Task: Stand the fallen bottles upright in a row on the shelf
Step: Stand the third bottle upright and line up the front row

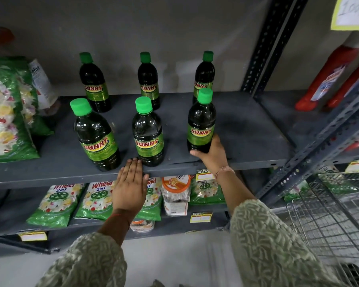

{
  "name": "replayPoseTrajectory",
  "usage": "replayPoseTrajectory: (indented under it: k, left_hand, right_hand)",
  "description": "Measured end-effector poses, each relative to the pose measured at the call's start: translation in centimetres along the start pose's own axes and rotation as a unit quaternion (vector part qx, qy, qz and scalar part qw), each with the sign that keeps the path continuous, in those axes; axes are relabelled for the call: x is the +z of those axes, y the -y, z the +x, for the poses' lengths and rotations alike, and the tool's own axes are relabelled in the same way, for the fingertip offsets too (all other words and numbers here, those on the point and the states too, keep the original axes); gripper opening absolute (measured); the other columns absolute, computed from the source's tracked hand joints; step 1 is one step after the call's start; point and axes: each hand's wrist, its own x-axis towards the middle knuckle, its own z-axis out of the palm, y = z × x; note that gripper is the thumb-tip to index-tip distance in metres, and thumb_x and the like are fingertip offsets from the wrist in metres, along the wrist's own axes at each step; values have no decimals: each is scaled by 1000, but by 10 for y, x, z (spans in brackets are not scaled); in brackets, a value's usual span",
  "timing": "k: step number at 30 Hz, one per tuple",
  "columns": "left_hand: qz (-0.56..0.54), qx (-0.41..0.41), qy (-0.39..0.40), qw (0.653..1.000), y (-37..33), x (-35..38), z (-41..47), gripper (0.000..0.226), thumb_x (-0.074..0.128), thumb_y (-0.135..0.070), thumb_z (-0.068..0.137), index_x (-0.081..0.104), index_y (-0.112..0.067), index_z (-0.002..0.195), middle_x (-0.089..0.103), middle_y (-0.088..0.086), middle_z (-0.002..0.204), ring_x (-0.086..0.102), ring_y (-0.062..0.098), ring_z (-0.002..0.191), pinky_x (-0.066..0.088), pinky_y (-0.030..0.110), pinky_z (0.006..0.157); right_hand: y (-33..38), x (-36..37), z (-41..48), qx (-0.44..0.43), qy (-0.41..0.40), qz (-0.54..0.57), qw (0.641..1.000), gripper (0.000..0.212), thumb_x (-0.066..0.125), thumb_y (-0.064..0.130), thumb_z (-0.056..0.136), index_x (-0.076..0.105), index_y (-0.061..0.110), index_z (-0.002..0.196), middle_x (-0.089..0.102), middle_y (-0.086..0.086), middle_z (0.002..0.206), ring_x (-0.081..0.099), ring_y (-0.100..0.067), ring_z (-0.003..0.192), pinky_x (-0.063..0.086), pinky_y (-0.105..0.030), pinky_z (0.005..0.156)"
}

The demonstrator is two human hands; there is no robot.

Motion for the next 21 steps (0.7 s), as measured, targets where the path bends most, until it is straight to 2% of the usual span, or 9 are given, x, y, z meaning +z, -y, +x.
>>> replayPoseTrajectory:
  k: [5,9,13,17,21]
  left_hand:
    - [-10,12,-15,1000,0,1,-1,62,15,-38,93,40,3,132,48,22,138,42,33,131,21,41,109]
    - [-15,18,-23,999,0,1,-2,64,12,-38,91,36,2,136,42,20,143,36,31,136,18,38,112]
    - [-17,24,-27,999,2,1,-2,63,14,-36,91,39,3,134,46,22,139,40,34,133,23,40,110]
    - [-14,27,-24,999,2,-1,-2,61,16,-35,92,41,5,132,49,23,137,44,35,130,28,42,108]
    - [-17,29,-26,999,2,-1,-2,59,19,-33,92,43,6,129,51,24,134,47,36,127,30,44,107]
  right_hand:
    - [-8,-5,-24,-4,4,-19,1000,63,79,12,67,42,7,118,57,-13,119,51,-18,104,39,-27,88]
    - [-6,-6,-29,-5,4,-9,1000,63,79,10,66,43,7,118,58,-12,119,53,-22,109,39,-27,88]
    - [-5,-4,-36,-18,-16,22,999,80,83,10,59,38,10,125,55,-4,117,52,-20,112,39,-27,92]
    - [-10,8,-43,-10,-90,30,995,99,88,26,49,33,15,130,49,-5,127,46,-21,121,42,-40,103]
    - [-7,18,-46,-7,-103,-5,995,98,87,32,52,33,13,131,47,-11,129,44,-27,123,42,-48,103]
